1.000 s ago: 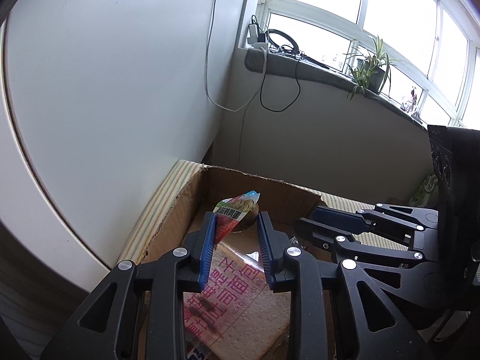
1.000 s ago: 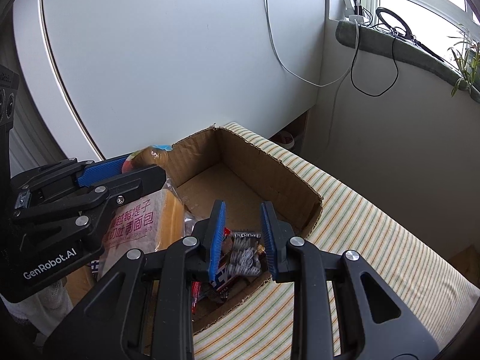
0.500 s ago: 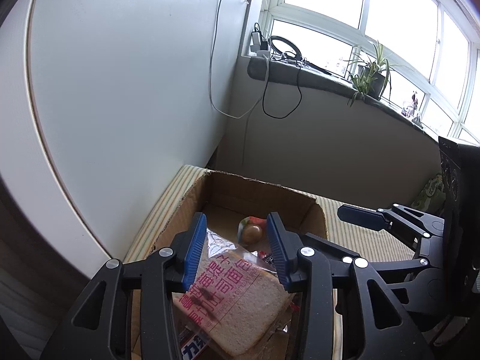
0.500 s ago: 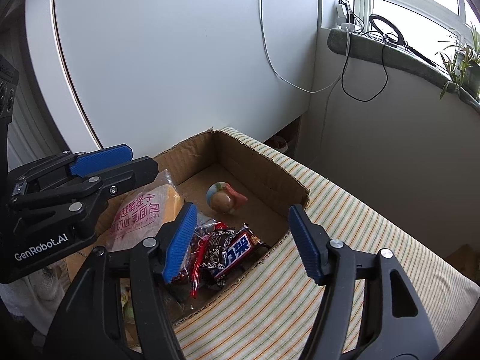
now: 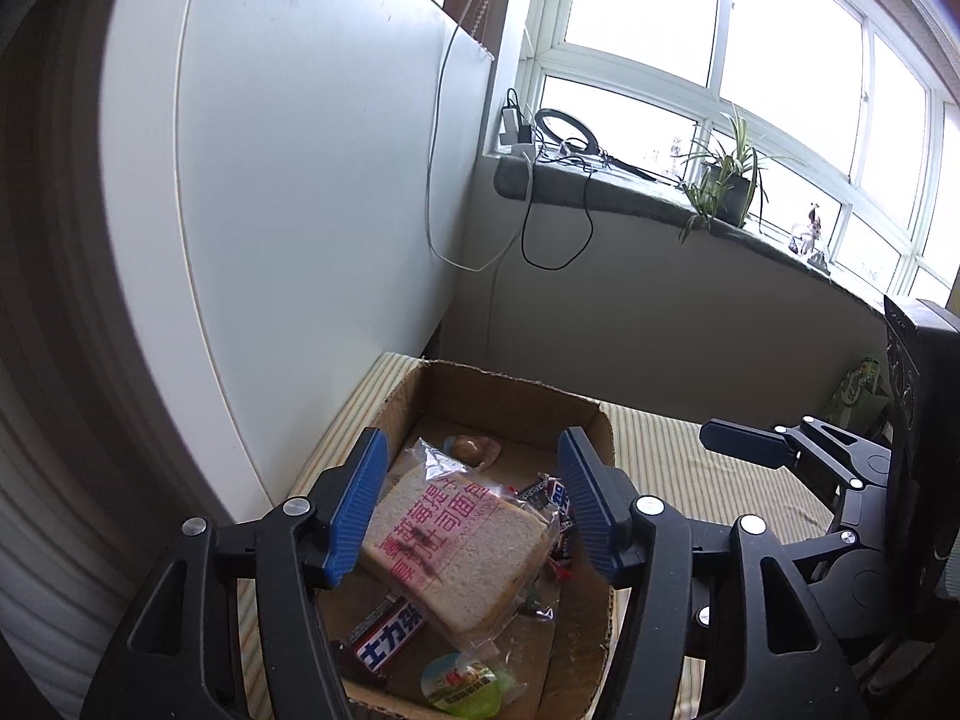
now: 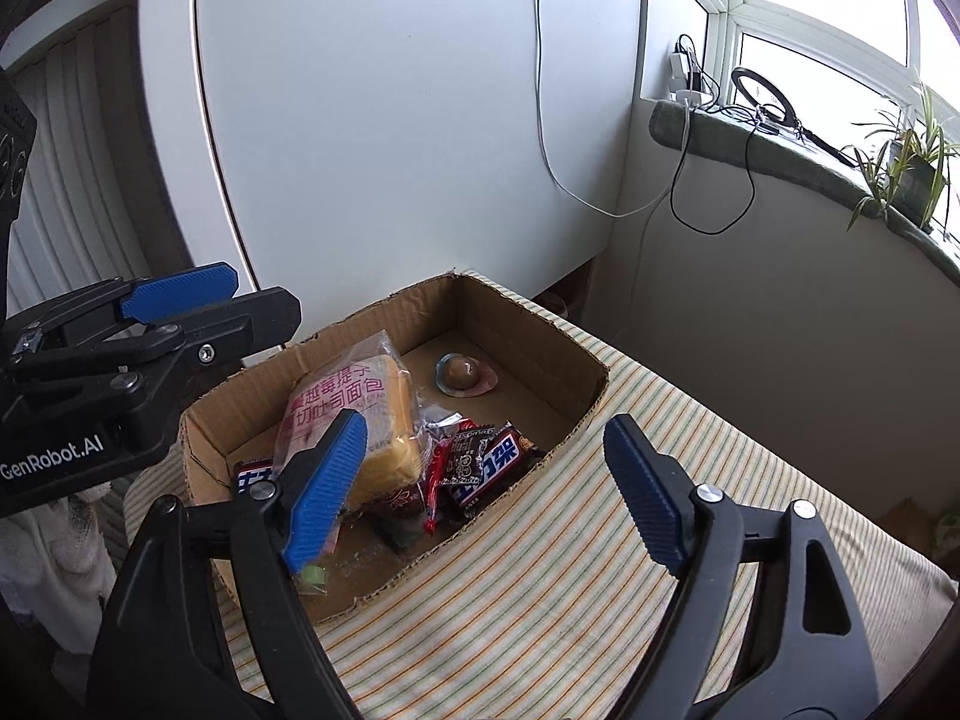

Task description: Organize snacks

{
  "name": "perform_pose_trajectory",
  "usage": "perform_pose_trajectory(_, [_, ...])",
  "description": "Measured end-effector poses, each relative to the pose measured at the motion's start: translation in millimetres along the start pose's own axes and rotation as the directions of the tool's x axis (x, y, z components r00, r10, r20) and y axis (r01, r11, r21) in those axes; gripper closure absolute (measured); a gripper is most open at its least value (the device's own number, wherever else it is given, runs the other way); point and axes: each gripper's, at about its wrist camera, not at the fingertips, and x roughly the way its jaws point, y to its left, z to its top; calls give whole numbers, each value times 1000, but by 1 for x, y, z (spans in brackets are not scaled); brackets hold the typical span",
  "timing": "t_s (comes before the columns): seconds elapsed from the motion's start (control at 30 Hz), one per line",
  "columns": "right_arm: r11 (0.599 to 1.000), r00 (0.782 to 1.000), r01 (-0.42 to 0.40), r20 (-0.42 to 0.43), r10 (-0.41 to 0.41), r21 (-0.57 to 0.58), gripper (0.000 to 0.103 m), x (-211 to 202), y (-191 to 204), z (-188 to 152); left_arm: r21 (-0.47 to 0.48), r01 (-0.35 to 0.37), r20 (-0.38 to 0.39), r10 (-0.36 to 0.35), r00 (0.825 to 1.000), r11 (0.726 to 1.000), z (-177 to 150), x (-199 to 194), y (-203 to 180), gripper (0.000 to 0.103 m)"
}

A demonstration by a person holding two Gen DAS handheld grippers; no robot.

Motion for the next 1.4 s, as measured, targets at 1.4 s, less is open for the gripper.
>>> perform_pose_trajectory(1.4, [991, 982, 136, 133, -135, 7, 1, -142, 42, -79, -32, -111, 112, 114, 987, 993, -81, -130, -28, 19])
